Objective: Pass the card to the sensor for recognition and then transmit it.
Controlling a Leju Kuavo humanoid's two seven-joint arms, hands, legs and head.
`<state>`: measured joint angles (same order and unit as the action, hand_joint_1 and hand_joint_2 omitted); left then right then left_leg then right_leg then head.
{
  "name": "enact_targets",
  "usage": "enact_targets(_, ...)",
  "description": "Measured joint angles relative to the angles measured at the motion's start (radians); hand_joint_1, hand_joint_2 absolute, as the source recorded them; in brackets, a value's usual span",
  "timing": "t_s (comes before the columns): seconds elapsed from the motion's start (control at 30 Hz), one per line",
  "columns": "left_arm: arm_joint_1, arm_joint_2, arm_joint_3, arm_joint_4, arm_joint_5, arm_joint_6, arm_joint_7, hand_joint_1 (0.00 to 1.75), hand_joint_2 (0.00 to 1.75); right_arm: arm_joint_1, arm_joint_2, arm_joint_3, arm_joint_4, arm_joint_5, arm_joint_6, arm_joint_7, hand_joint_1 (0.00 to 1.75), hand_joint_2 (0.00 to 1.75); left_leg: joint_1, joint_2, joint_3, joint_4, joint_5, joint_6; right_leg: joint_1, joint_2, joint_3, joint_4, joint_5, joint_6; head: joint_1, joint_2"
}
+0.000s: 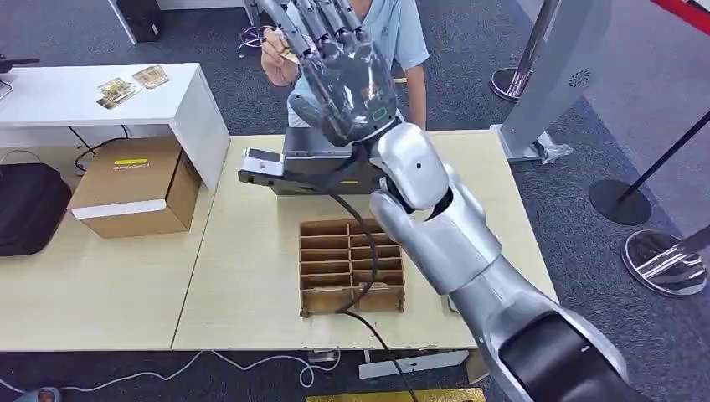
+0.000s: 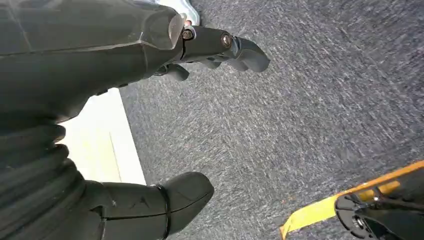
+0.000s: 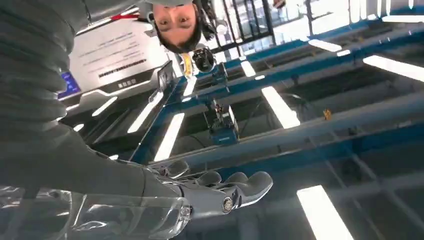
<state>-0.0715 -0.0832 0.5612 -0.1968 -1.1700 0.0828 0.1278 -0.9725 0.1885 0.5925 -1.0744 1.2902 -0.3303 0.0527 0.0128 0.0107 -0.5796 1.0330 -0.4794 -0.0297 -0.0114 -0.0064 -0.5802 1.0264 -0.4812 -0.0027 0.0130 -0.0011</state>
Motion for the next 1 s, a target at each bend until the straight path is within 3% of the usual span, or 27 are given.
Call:
enact_targets(0.2, -0.007, 0.0, 0.0, 0.0, -0.003, -0.012, -0.005, 0.0, 1.75, -0.093, 0.052, 0.03, 0.211, 0.05, 0.069, 0.035, 0.0, 1.75, 0.0, 0.0, 0.0, 0.0, 0.0, 0.0, 0.0, 0.0, 0.0, 0.0, 0.0, 0.0, 0.0, 0.0)
enact_targets(0.57, -0.014, 0.0, 0.0, 0.0, -0.013, -0.029, -0.006, 0.0, 1.75, -0.139, 0.086, 0.055, 0.413, 0.084, 0.024, 0.038, 0.0, 1.75, 0.0, 0.0, 0.0, 0.0, 0.0, 0.0, 0.0, 0.0, 0.0, 0.0, 0.0, 0.0, 0.0, 0.0)
enact_targets(0.6, -0.015, 0.0, 0.0, 0.0, -0.012, -0.032, -0.006, 0.0, 1.75, -0.143, 0.086, 0.056, 0.422, 0.084, 0.021, 0.038, 0.66, 1.75, 0.0, 0.0, 0.0, 0.0, 0.0, 0.0, 0.0, 0.0, 0.0, 0.0, 0.0, 0.0, 0.0, 0.0)
enact_targets(0.63, -0.015, 0.0, 0.0, 0.0, -0.012, -0.032, -0.005, 0.0, 1.75, -0.145, 0.086, 0.056, 0.43, 0.084, 0.014, 0.04, 1.75, 1.75, 0.0, 0.0, 0.0, 0.0, 0.0, 0.0, 0.0, 0.0, 0.0, 0.0, 0.0, 0.0, 0.0, 0.0)
enact_targets(1.0, -0.018, 0.0, 0.0, 0.0, -0.011, -0.041, -0.003, 0.0, 1.75, -0.159, 0.086, 0.047, 0.463, 0.081, -0.023, 0.028, 1.75, 1.75, 0.0, 0.0, 0.0, 0.0, 0.0, 0.0, 0.0, 0.0, -0.001, 0.0, 0.0, 0.0, 0.0, 0.0)
